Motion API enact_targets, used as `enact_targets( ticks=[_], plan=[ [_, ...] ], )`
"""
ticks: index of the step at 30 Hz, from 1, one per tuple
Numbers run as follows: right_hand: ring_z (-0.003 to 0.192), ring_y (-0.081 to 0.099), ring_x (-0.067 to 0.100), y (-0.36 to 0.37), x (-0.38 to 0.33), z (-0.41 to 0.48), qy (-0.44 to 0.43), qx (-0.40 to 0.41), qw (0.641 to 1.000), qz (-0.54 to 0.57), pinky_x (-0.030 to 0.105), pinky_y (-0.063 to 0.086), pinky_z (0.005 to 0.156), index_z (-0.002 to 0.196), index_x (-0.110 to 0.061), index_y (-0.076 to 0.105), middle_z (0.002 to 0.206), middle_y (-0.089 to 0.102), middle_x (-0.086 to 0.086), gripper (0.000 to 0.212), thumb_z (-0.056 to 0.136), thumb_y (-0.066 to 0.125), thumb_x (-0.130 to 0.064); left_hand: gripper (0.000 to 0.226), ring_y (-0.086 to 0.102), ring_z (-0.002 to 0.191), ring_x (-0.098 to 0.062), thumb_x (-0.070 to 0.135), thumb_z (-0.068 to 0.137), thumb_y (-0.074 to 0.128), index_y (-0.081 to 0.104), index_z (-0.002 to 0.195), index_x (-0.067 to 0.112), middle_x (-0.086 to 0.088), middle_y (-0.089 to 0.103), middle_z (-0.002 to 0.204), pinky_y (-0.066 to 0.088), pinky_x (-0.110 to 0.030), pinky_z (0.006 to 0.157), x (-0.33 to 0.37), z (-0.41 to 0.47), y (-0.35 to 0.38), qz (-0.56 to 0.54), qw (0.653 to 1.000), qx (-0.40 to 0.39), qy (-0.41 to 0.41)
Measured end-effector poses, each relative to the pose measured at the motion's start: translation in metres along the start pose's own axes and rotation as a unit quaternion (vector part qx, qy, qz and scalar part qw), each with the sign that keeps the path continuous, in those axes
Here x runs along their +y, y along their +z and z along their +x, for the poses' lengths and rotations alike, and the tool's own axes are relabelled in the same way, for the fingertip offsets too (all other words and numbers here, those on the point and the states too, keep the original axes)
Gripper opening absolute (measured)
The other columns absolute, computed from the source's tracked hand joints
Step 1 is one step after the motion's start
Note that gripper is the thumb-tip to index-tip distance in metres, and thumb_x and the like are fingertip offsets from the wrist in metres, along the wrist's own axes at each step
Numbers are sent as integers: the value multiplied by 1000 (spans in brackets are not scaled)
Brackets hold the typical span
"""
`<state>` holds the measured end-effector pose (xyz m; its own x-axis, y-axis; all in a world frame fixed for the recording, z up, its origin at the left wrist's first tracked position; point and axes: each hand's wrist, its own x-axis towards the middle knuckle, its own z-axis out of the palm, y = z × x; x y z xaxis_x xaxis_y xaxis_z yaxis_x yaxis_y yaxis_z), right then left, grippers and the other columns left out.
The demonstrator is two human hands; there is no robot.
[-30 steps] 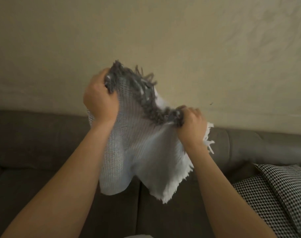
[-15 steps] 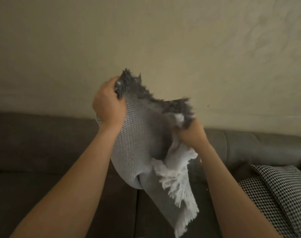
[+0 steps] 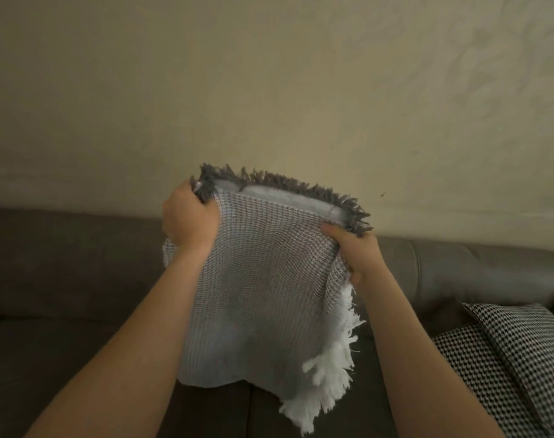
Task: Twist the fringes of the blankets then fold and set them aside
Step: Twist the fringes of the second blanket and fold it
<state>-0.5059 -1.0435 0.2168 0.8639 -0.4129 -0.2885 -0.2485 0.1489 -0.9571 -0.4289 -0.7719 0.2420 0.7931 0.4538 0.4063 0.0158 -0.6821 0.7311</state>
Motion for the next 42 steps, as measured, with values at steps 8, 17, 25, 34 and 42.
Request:
enact_targets(
  ticks=[8,17,25,34,42],
  plan=[
    [81,64,22,62,33,-33,-28,87,996,9,39,53,73,79,-18,61,75,63,4,31,91,80,-39,41,73,97,-37,47,98,63,76,88,10,-11,76,82,53,-40,76,-13,-45,12,-31,963,-262,-50],
    [69,63,20,85,63,-39,-118,-96,970,-192,30,49,61,95,-16,64,74,66,2,15,90,59,-3,16,74,81,-23,33,101,65,78,97,23,-2,78,86,60,-45,65,-16,-85,20,-118,903,-408,-57],
    [54,37,17,68,61,-35,-136,-160,958,-196,33,29,54,65,-8,43,55,45,6,29,88,61,-4,47,78,105,-26,45,90,78,74,123,12,-9,81,111,62,-44,93,-22,-95,25,-357,797,-429,-231],
    [49,41,10,54,62,-29,-160,-105,958,-214,28,35,51,71,4,60,54,49,-1,46,83,85,-32,9,77,64,-24,12,100,71,76,100,4,-12,79,81,58,-27,51,-5,-95,34,-344,807,-335,-343],
    [65,69,9,32,42,-38,-146,-191,946,-216,22,53,59,90,-15,75,73,75,-6,15,84,88,-16,15,75,83,-35,21,98,75,71,92,8,-17,76,95,64,-52,75,-15,-81,44,-322,839,-246,-363]
  ],
)
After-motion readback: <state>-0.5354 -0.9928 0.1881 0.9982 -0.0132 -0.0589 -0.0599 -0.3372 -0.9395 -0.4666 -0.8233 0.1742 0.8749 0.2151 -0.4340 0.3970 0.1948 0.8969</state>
